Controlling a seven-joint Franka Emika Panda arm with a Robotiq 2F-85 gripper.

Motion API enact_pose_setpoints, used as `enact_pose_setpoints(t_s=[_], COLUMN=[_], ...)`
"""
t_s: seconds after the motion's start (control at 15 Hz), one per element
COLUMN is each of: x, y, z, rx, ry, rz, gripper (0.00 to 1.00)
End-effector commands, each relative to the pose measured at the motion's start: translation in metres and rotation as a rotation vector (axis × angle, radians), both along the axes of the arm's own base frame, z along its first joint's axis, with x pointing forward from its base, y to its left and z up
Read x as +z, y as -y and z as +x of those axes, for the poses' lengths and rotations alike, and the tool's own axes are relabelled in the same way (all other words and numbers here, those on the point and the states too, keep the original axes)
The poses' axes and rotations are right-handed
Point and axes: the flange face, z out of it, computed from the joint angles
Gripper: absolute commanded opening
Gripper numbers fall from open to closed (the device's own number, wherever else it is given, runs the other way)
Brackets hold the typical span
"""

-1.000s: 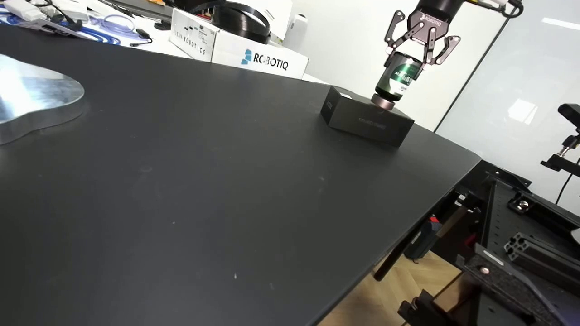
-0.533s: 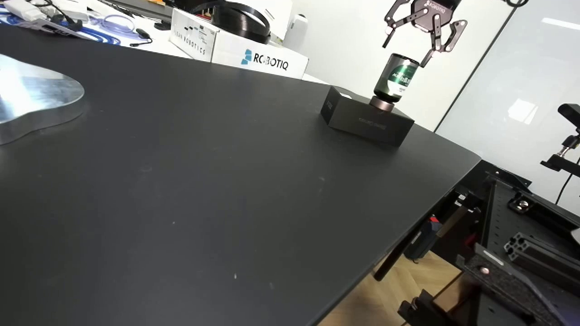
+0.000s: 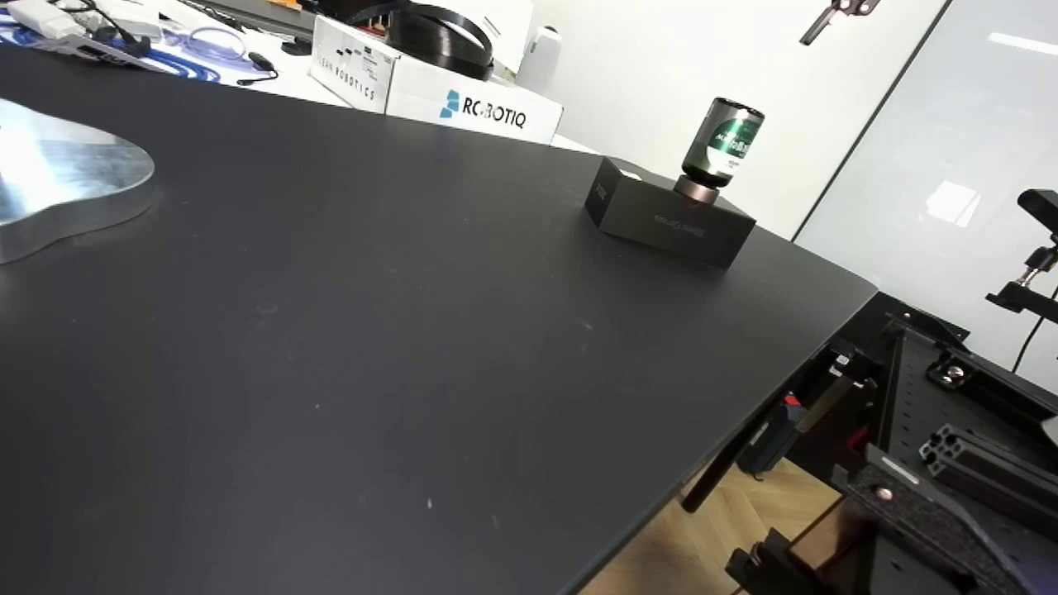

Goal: Put the bottle on the box

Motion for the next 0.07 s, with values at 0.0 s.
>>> enact_pose_setpoints(t_s=[0.0], x=[0.0011], y=[-0.0006], z=[-0.0016], rx=[0.003], ry=[0.001], rz=[-0.001], gripper=[1.00])
